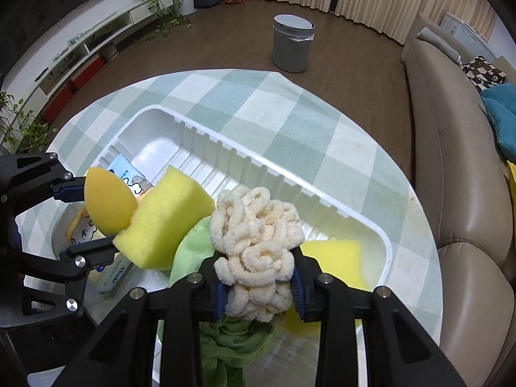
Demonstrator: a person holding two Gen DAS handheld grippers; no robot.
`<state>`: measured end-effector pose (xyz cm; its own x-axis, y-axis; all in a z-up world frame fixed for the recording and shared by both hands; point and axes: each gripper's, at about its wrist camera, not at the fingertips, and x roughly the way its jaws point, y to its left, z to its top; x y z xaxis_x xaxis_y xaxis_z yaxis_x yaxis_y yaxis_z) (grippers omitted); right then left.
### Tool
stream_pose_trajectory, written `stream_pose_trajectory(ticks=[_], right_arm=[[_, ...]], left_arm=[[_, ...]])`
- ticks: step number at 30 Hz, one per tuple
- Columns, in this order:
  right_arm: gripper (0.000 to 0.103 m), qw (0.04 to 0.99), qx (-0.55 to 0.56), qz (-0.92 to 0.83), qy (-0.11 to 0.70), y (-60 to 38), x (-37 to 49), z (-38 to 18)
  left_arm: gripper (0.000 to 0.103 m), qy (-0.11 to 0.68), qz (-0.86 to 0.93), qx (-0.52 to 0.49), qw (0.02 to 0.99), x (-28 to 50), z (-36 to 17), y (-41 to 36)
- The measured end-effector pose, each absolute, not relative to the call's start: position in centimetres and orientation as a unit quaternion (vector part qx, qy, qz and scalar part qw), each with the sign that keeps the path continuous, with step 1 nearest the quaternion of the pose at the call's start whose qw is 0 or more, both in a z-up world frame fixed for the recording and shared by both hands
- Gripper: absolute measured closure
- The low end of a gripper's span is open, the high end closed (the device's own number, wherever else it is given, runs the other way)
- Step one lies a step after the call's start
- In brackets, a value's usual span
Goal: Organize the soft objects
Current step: 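Carry the coral puff and egg sponge into the white tray and open both tools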
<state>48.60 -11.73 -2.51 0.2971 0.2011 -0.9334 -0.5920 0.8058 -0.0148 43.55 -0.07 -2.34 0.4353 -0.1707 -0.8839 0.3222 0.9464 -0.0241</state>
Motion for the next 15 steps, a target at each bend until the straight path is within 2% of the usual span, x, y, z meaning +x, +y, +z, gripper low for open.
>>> stream_pose_trajectory(ticks=[2,4,6,8,13,15], right_arm=[[0.068,0.786,-0.183,0.252,0.534,-11.7,48.5,-2.5],[0.066,0.786,-0.181,0.251,0.535,-11.8,48.5,-2.4],[0.062,0.786,-0.178,0.250,0.537,-11.8,48.4,-2.4],[0.053,0.788,-0.168,0.250,0.537,-12.0,48.3,-2.1],[0.037,0.802,-0.149,0.251,0.520,-12.8,47.8,-0.2],[0.035,0.811,-0.139,0.252,0.509,-13.3,47.5,1.1]], left_arm=[[0.061,0.512,-0.148,0.073,0.843,43.6,-2.4,-0.1],[0.056,0.509,-0.152,0.072,0.844,43.6,-2.3,-0.2],[0.045,0.502,-0.155,0.070,0.848,43.4,-1.9,-0.2],[0.038,0.496,-0.157,0.067,0.852,43.2,-1.4,0.0],[0.028,0.475,-0.157,0.050,0.864,42.4,0.9,1.0],[0.024,0.465,-0.155,0.046,0.870,41.8,2.1,1.6]])
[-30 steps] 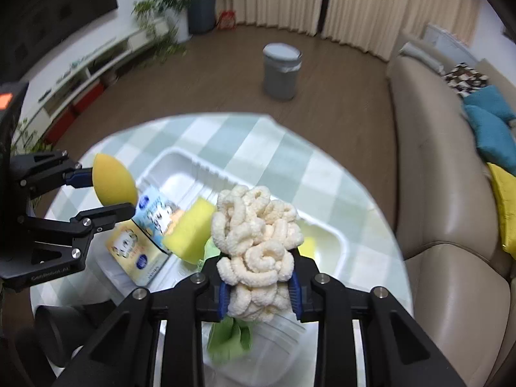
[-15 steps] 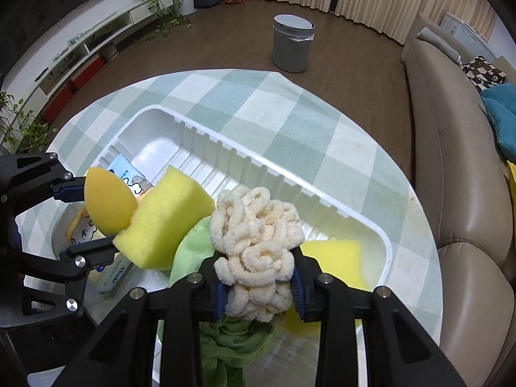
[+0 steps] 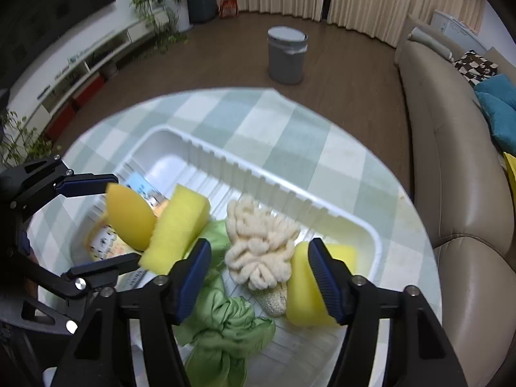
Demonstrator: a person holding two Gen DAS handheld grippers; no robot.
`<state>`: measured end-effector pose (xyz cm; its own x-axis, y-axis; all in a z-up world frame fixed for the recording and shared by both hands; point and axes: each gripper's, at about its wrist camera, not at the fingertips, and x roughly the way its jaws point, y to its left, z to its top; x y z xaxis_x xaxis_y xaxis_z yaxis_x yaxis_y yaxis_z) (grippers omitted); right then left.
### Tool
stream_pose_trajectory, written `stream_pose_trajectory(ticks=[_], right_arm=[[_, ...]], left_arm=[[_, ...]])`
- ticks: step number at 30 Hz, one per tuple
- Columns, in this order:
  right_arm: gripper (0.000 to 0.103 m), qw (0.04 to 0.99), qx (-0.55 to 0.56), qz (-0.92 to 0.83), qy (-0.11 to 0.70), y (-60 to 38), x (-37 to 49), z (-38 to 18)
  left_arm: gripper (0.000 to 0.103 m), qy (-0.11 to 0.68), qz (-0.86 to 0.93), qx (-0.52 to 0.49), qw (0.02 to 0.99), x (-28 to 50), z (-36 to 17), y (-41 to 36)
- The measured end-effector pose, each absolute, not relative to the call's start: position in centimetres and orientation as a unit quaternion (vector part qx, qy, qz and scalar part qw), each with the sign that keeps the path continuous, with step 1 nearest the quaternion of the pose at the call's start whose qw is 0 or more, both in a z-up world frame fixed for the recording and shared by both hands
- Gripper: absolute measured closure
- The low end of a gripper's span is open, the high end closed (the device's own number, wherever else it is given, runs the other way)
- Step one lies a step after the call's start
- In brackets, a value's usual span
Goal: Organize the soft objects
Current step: 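Carry the coral puff and egg sponge into the white tray and open both tools, then move both tools back toward the remaining items on the table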
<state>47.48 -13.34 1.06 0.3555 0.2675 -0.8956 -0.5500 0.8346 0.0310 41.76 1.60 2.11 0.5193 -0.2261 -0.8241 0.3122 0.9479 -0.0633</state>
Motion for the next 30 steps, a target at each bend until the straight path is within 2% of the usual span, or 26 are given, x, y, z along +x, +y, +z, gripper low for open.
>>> stream_pose_trajectory(ticks=[2,4,5,7,8,9,14,19,25,30], right_arm=[[0.031,0.821,-0.119,0.256,0.496,-14.2,46.9,2.7],[0.027,0.833,-0.103,0.256,0.480,-15.3,46.1,4.4],[0.024,0.839,-0.093,0.256,0.471,-15.8,45.6,5.2],[0.015,0.850,-0.075,0.258,0.453,-17.2,44.3,7.0],[0.005,0.857,-0.067,0.257,0.442,-17.9,43.5,7.8],[0.000,0.864,-0.060,0.256,0.429,-18.6,42.6,8.7],[0.000,0.890,-0.050,0.244,0.382,-21.2,37.2,11.6],[0.000,0.909,-0.056,0.227,0.345,-22.6,31.0,13.0],[0.000,0.921,-0.056,0.217,0.319,-22.9,23.0,11.9],[0.000,0.922,-0.059,0.198,0.327,-22.7,16.8,8.2]], left_arm=[[0.021,0.452,-0.150,0.041,0.878,40.8,3.5,2.3],[0.010,0.432,-0.147,0.020,0.889,39.5,5.1,3.3],[0.000,0.419,-0.147,0.004,0.896,38.4,6.0,3.9],[0.000,0.403,-0.147,-0.006,0.903,36.8,7.1,4.4],[0.000,0.393,-0.143,-0.002,0.909,35.4,7.8,4.5],[0.000,0.384,-0.141,0.005,0.912,34.5,8.3,4.4],[0.000,0.319,-0.139,0.045,0.936,28.0,10.5,3.3],[0.000,0.299,-0.137,0.051,0.943,22.6,10.3,1.6],[0.000,0.317,-0.149,0.044,0.936,16.5,6.1,-1.1],[0.000,0.343,-0.160,0.015,0.925,12.7,2.1,-2.8]])
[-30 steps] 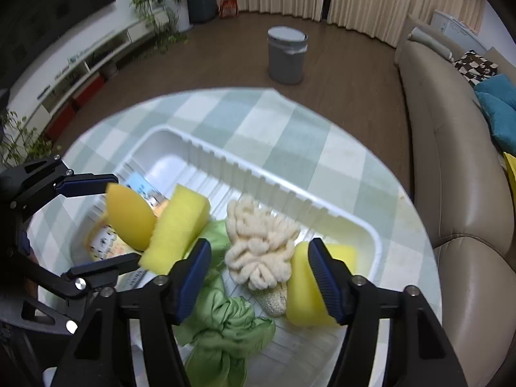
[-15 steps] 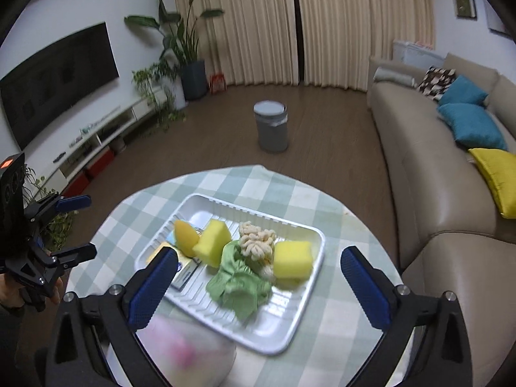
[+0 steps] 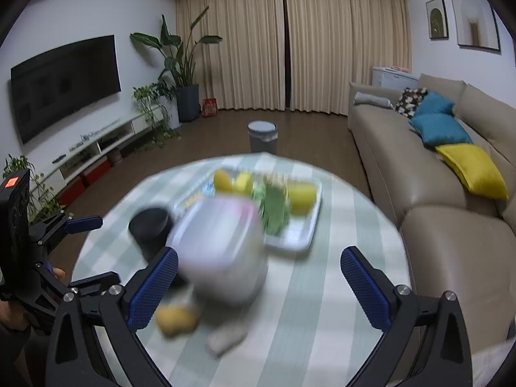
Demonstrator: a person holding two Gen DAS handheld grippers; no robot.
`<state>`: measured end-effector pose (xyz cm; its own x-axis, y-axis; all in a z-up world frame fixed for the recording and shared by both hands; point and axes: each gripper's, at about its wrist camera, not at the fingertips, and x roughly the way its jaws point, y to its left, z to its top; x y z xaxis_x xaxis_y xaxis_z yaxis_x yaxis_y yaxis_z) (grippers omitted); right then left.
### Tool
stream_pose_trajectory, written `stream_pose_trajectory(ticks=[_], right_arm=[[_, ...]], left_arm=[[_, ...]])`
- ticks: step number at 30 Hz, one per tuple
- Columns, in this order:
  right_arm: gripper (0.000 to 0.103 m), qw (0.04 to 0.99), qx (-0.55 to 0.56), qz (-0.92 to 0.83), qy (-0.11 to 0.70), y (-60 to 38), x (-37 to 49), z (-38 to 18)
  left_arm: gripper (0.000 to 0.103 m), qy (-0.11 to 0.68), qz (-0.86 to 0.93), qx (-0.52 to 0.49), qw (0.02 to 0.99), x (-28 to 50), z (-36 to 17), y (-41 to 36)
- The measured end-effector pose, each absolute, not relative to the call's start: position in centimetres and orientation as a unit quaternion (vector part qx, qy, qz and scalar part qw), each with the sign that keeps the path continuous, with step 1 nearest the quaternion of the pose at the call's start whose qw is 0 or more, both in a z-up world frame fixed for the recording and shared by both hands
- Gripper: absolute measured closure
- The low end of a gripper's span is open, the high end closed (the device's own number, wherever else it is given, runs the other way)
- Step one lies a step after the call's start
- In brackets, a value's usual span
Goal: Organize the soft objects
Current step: 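Move both tools back toward the remaining items on the table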
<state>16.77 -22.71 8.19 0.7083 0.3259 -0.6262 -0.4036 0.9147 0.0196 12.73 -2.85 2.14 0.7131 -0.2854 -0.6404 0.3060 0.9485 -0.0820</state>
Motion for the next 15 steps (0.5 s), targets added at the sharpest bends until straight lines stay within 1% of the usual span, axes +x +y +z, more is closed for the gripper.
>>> stream_pose_trajectory(ticks=[2,6,10,15], right_arm=[[0.000,0.922,-0.060,0.184,0.336,-22.7,14.8,6.3],[0.000,0.919,-0.016,0.156,0.362,-23.7,11.6,2.8],[0.000,0.914,0.017,0.137,0.382,-24.5,9.8,0.3],[0.000,0.906,0.000,0.132,0.402,-23.6,9.1,-1.1]], left_arm=[[0.000,0.367,-0.164,0.012,0.916,12.1,0.8,-3.7],[0.000,0.404,-0.174,0.019,0.898,12.7,-1.0,-4.9],[0.000,0.412,-0.165,0.024,0.896,13.4,-2.2,-5.7],[0.000,0.416,-0.158,0.053,0.894,15.1,-3.0,-6.6]])
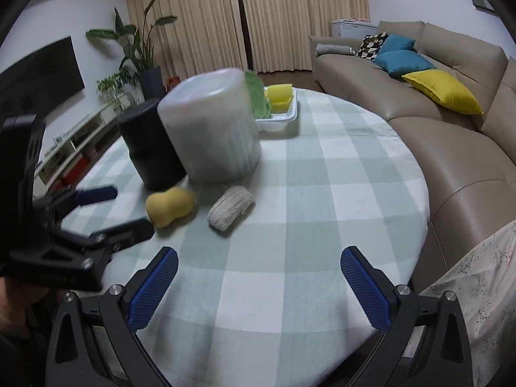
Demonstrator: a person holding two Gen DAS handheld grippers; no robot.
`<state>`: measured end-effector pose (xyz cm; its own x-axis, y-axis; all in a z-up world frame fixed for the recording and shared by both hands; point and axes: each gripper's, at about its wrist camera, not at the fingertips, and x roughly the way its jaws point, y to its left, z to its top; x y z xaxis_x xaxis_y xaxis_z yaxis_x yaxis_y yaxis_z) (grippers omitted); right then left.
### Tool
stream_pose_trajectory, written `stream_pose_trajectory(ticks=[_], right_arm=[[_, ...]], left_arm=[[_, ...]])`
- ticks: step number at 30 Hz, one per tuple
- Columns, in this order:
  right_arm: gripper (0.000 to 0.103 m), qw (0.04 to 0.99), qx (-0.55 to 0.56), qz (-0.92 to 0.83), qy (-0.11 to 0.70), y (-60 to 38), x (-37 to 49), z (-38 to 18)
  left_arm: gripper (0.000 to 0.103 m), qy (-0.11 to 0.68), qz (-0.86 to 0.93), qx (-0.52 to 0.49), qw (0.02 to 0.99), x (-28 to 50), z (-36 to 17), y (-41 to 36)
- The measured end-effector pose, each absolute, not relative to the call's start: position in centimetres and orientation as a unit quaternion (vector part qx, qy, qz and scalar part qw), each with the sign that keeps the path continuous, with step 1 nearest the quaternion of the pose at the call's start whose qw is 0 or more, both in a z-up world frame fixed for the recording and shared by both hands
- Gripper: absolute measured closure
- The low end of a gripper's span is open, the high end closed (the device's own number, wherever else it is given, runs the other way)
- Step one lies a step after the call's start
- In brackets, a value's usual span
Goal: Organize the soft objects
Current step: 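Move both tools back toward the remaining items on the table, then grasp the tan peanut sponge with the left tool while the right tool grasps the knitted sleeve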
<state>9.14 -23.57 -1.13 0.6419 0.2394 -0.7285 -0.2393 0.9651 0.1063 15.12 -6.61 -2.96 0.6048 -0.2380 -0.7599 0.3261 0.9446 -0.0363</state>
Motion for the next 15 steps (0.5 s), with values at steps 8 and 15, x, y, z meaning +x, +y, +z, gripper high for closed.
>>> stream_pose_trajectory(ticks=[8,15], right_arm=[[0.000,0.899,-0.003,0.117,0.423,-23.8,9.8,-2.5],[0.011,0.895,-0.010,0.107,0.433,-23.7,10.6,-3.1]], left_arm=[[0.006,0.442,-0.155,0.090,0.879,17.4,-5.2,-6.8],[0.058,0.446,-0.181,0.087,0.872,17.3,-6.0,-7.6]])
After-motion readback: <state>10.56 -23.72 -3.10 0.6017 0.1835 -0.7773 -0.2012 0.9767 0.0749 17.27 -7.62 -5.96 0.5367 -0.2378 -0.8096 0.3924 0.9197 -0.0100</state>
